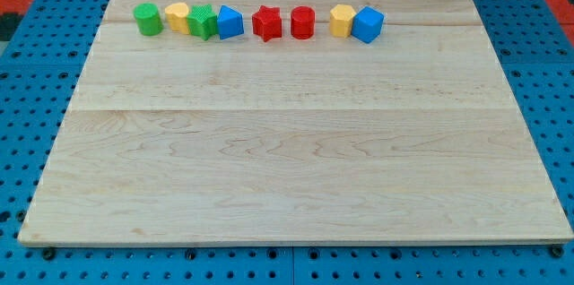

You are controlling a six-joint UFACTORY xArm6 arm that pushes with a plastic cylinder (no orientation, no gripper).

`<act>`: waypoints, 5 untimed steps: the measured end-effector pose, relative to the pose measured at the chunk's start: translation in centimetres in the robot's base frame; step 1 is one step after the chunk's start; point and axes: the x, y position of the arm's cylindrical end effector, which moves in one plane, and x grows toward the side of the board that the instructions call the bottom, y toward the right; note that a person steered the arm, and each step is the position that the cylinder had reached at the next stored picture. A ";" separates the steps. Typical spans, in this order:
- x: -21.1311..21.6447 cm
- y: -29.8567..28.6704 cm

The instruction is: Push the yellow hexagon below the blue cube

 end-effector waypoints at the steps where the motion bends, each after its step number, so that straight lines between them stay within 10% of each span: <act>1: 0.5 0.1; 5: 2.9 -18.6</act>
